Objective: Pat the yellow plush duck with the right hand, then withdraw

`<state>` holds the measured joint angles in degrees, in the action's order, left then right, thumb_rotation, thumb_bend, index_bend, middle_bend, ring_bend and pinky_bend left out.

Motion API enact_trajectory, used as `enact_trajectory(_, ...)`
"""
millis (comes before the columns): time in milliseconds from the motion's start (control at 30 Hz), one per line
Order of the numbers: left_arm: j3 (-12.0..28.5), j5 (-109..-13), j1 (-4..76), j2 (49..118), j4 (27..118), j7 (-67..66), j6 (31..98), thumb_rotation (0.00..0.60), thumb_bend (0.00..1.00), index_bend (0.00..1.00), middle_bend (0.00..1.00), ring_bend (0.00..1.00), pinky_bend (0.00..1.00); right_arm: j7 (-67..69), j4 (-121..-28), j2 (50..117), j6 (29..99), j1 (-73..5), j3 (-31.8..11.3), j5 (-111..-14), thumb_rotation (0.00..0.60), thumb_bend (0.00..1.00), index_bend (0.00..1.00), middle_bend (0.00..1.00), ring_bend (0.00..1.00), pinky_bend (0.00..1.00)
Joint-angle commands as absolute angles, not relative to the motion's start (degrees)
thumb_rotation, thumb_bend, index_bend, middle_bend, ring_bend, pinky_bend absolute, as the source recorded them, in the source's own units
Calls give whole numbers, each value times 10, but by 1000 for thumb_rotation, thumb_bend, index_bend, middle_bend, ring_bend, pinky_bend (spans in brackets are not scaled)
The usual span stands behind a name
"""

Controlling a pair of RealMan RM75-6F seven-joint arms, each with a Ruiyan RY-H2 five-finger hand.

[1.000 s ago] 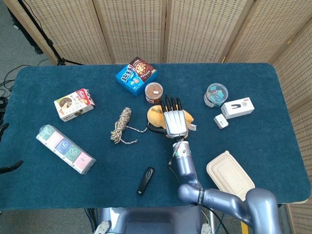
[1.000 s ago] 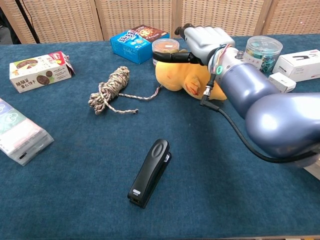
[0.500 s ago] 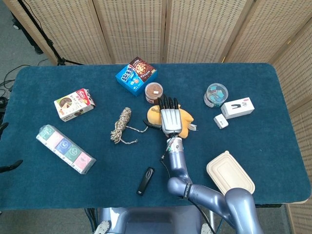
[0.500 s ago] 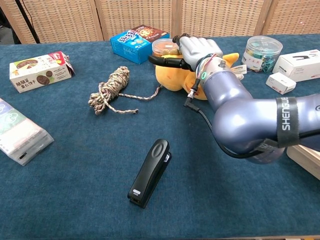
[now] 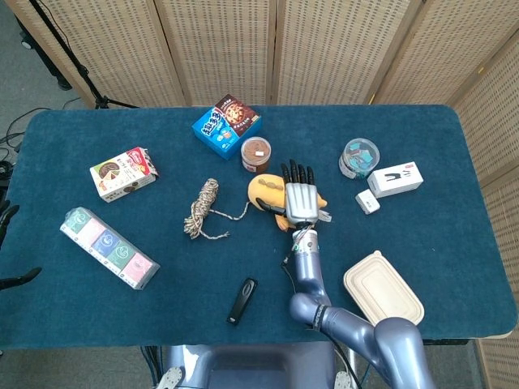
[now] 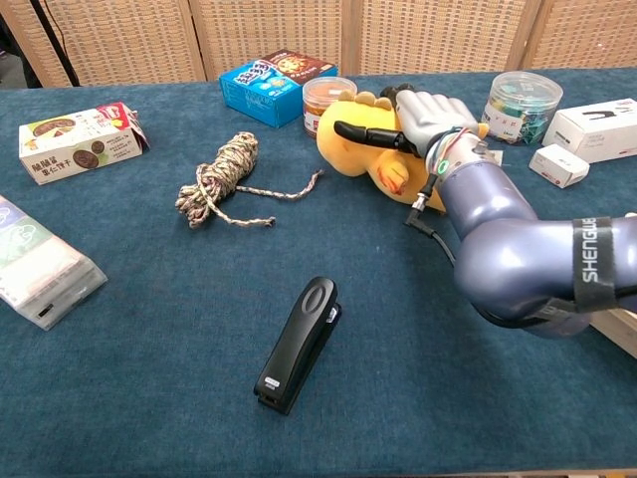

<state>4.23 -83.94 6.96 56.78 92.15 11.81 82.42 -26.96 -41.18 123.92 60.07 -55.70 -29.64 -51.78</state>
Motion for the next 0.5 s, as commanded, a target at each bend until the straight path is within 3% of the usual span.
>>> enact_trajectory(33,43,-838,70,568,923,116,824,600,0,0,0,0,0,-264,-450,1218,606,-527,-290,-512,0,0,16,0,0,0)
enact_trajectory(500,42,-837,71,571,931,97,823,600,0,0,0,0,0,-242,-601,1138,679,-433,-240,-555,0,0,11,0,0,0)
